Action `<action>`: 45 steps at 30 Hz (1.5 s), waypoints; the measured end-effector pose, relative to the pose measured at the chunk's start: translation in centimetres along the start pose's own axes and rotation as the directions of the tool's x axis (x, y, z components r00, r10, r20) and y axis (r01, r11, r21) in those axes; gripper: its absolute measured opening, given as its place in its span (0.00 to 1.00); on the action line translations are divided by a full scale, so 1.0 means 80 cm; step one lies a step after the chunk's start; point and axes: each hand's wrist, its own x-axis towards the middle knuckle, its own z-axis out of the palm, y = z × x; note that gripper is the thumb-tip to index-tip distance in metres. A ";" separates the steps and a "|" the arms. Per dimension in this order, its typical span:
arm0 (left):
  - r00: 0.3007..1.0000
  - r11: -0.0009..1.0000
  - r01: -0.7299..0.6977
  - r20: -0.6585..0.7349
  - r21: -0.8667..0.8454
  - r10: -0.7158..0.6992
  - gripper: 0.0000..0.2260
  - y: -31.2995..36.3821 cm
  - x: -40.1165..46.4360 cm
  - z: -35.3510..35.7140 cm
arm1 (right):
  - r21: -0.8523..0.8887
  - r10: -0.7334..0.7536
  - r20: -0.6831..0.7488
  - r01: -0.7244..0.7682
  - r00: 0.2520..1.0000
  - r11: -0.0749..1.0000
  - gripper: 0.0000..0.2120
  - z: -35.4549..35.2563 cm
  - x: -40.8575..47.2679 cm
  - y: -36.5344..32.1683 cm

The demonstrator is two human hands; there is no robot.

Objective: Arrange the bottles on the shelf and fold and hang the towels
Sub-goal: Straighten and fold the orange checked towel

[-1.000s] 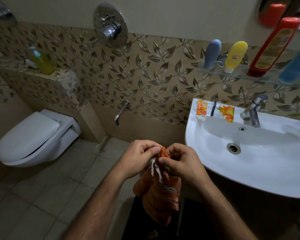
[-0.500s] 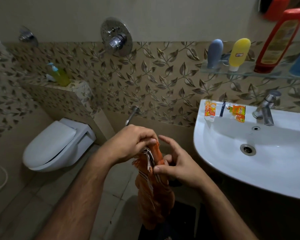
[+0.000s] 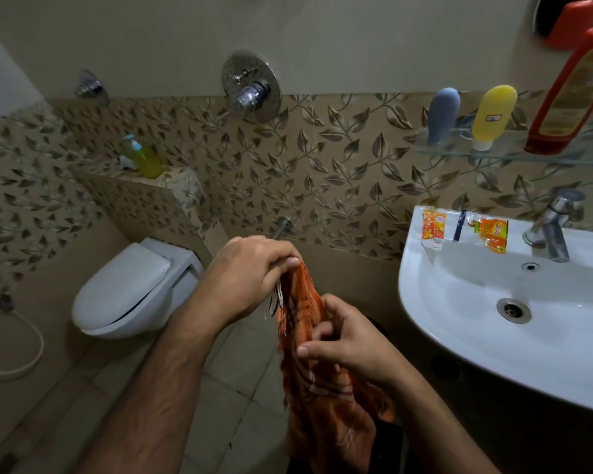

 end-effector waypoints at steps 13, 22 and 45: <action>0.935 0.973 0.212 -0.271 -0.096 -0.230 0.07 -0.030 0.011 0.015 | -0.424 0.053 -0.283 -0.175 0.958 0.889 0.06 -0.011 -0.018 0.014; 0.928 0.967 0.185 -0.294 -0.172 -0.230 0.07 -0.038 0.026 0.020 | -0.754 -0.193 -0.457 -0.263 0.868 0.602 0.07 -0.024 -0.036 -0.002; 0.865 0.939 0.217 -0.393 -0.266 -0.312 0.09 -0.077 0.045 0.030 | -0.195 0.155 -0.139 -0.181 0.978 0.964 0.05 -0.041 -0.049 0.033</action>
